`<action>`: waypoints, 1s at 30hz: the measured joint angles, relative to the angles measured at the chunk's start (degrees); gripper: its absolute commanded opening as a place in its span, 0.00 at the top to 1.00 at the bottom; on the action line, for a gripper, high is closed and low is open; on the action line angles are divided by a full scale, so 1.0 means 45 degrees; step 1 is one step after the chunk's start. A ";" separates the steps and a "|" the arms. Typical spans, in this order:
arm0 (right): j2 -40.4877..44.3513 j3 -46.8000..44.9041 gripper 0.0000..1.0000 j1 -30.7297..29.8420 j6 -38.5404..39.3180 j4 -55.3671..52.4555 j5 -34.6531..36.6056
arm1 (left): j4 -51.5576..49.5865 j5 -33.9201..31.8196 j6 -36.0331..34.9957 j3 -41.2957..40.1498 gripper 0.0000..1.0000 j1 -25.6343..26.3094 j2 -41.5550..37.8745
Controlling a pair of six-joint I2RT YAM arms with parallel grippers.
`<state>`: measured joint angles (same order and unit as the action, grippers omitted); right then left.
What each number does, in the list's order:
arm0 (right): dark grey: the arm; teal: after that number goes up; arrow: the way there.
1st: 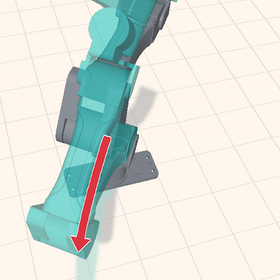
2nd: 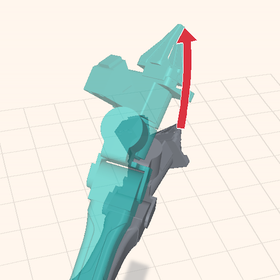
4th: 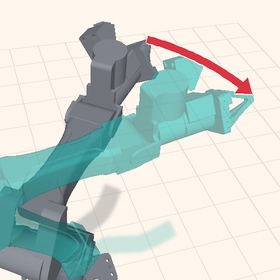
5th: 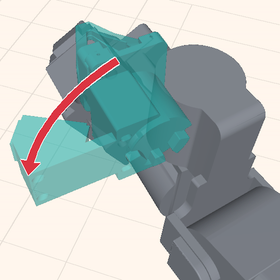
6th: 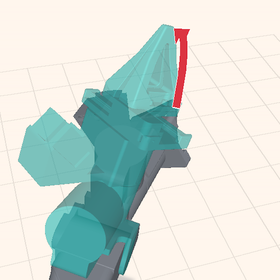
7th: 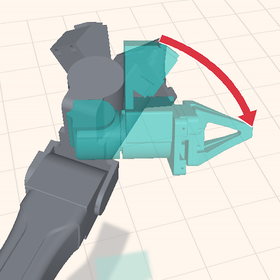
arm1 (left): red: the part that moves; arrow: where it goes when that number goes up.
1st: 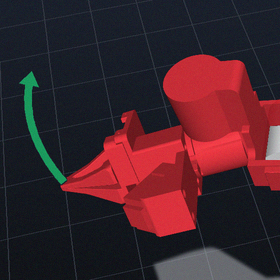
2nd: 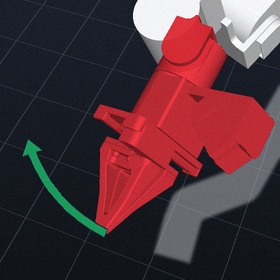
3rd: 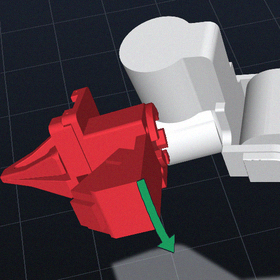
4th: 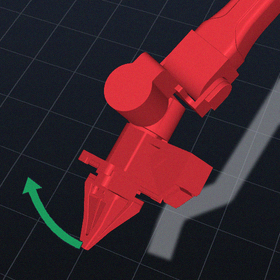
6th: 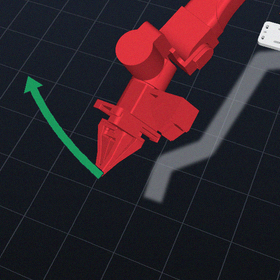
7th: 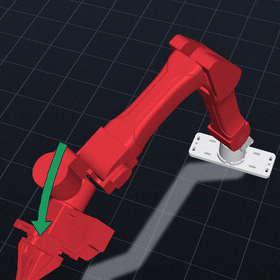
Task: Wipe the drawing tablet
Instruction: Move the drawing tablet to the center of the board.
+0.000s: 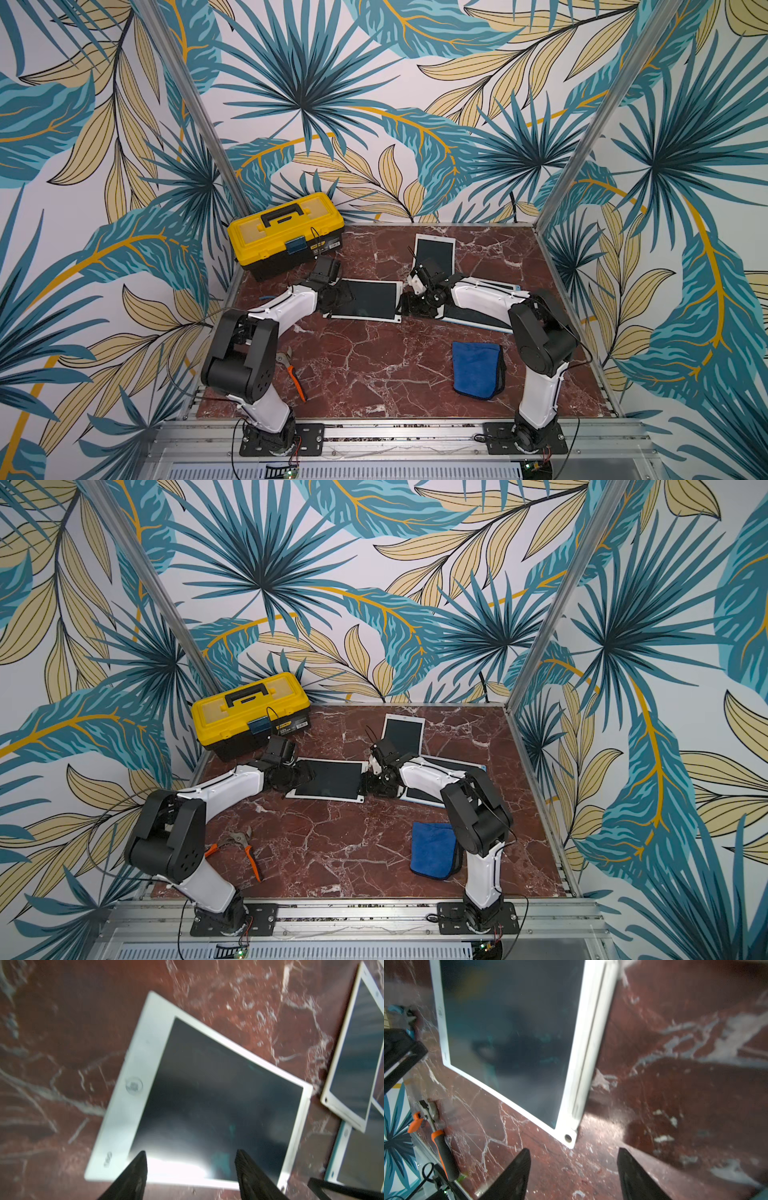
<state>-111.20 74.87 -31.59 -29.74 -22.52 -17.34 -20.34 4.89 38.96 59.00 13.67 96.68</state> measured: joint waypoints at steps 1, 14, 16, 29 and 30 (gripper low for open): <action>-0.0282 0.0437 0.32 0.0000 0.0005 -0.0005 0.0058 | 0.0015 -0.0005 -0.0034 0.0296 0.31 -0.0194 0.0379; -0.1865 0.2001 0.32 0.0024 0.0151 0.0029 0.0165 | -0.0015 -0.1132 -0.0568 0.1098 0.31 -0.0724 0.1899; -0.1865 0.1977 0.32 0.0024 0.0151 0.0063 0.0121 | 0.0015 -0.1073 -0.0612 0.1316 0.31 -0.0714 0.2123; -0.0539 -0.0141 0.33 0.0199 0.0243 0.0806 -0.0136 | 0.0767 -0.1141 -0.0680 0.0131 0.34 0.0622 0.1389; -0.0209 -0.0573 0.33 0.0214 0.0238 0.0816 -0.0053 | 0.0719 -0.1146 -0.0646 -0.0141 0.34 0.0869 0.1151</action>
<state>-112.14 72.29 -30.63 -28.67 -18.85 -17.58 -17.10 -0.27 36.05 58.37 17.58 101.86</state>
